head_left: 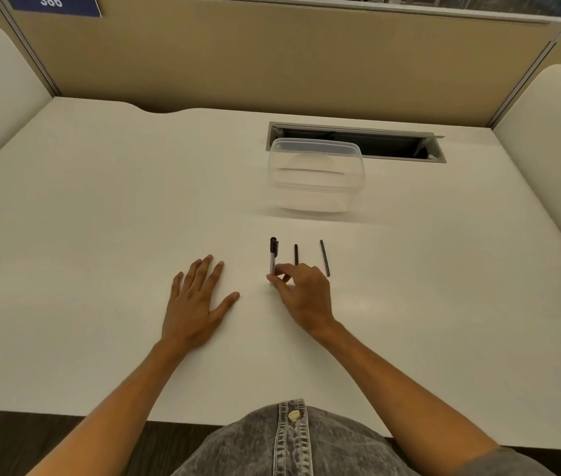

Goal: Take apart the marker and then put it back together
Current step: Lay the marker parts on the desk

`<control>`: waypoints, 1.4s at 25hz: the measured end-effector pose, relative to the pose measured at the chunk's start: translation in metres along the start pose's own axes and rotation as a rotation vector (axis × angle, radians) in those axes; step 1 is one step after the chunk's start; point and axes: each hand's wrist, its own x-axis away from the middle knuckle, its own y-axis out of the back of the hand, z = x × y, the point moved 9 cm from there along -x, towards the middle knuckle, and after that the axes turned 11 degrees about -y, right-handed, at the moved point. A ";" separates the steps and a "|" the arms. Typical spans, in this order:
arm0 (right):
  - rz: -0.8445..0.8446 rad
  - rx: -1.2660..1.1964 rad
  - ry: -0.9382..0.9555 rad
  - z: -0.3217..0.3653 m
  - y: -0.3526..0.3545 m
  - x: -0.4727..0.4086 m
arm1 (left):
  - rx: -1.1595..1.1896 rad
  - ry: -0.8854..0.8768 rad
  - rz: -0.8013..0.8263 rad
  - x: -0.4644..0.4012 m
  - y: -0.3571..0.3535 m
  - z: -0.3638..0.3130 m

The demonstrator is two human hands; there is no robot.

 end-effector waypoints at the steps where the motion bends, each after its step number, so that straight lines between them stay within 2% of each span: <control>1: -0.009 0.009 0.012 0.000 0.000 0.000 | 0.004 0.002 -0.007 0.000 0.000 0.000; 6: 0.041 -0.015 -0.010 -0.002 0.001 -0.005 | 0.020 0.000 -0.029 0.000 0.001 0.000; 12: 0.017 -0.071 0.009 0.007 0.019 -0.018 | 0.006 0.000 -0.031 0.001 -0.001 0.001; 35: 0.098 -0.240 -0.112 0.021 0.037 -0.066 | 0.024 0.005 -0.022 0.001 0.004 -0.002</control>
